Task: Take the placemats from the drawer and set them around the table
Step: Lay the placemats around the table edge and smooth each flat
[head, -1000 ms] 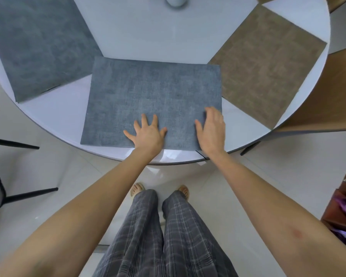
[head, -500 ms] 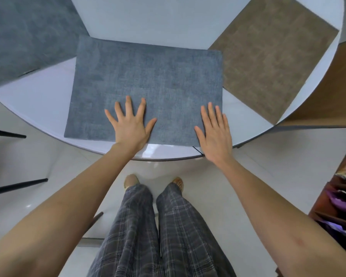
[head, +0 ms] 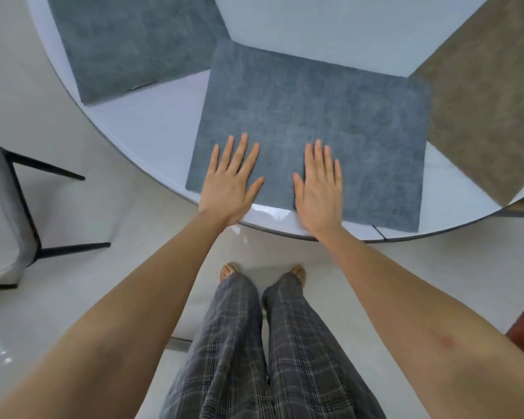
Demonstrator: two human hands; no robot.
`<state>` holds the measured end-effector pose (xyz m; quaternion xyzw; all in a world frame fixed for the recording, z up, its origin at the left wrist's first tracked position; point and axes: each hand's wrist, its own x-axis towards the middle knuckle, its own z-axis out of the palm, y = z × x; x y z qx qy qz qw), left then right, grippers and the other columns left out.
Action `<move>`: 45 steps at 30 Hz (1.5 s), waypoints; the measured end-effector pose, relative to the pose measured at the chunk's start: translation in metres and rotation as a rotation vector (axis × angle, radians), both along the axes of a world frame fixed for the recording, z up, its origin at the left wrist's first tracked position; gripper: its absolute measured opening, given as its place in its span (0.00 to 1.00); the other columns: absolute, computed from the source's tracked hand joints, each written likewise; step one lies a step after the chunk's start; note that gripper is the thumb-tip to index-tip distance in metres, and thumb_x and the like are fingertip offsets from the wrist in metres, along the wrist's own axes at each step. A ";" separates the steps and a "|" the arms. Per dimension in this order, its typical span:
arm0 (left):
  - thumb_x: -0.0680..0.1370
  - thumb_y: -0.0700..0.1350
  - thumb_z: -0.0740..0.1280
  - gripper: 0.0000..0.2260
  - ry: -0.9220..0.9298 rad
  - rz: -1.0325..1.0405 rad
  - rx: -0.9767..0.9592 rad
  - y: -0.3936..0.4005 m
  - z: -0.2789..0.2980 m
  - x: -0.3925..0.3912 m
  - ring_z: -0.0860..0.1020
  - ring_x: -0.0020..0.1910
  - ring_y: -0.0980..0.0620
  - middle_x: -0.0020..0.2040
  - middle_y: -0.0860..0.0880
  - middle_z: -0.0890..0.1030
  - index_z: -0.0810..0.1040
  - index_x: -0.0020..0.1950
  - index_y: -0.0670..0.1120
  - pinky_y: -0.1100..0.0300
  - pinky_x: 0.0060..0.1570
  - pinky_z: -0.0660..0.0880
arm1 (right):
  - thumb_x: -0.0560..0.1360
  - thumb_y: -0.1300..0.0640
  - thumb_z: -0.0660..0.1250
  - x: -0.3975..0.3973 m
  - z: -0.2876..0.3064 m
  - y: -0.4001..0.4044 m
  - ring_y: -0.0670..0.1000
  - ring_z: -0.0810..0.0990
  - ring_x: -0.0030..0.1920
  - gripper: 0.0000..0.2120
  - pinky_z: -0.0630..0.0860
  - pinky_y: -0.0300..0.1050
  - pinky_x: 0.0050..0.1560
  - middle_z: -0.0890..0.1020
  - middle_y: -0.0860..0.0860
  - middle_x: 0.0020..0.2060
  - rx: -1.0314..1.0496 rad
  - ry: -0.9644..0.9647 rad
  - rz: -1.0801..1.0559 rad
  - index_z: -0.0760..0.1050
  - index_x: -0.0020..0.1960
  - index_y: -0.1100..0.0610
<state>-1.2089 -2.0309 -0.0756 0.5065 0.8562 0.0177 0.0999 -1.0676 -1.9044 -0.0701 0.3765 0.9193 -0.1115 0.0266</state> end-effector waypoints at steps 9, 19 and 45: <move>0.82 0.60 0.46 0.29 -0.069 0.051 -0.026 -0.051 0.003 -0.029 0.43 0.78 0.44 0.80 0.46 0.46 0.45 0.79 0.50 0.50 0.76 0.38 | 0.81 0.44 0.40 0.006 0.006 -0.002 0.53 0.48 0.78 0.30 0.43 0.50 0.76 0.51 0.53 0.78 0.006 -0.049 0.036 0.48 0.78 0.57; 0.80 0.52 0.52 0.23 -0.094 -0.072 0.171 0.056 0.028 -0.077 0.69 0.68 0.38 0.69 0.40 0.71 0.72 0.69 0.42 0.47 0.68 0.65 | 0.81 0.50 0.50 -0.061 0.025 0.061 0.57 0.57 0.76 0.26 0.52 0.52 0.75 0.60 0.58 0.75 -0.011 0.091 0.011 0.60 0.75 0.63; 0.75 0.71 0.42 0.42 -0.009 0.291 -0.213 0.167 0.018 -0.127 0.38 0.76 0.35 0.78 0.37 0.39 0.39 0.79 0.43 0.38 0.74 0.41 | 0.82 0.45 0.44 -0.042 0.002 0.202 0.51 0.45 0.78 0.29 0.43 0.49 0.77 0.48 0.53 0.78 0.013 -0.103 0.099 0.44 0.78 0.58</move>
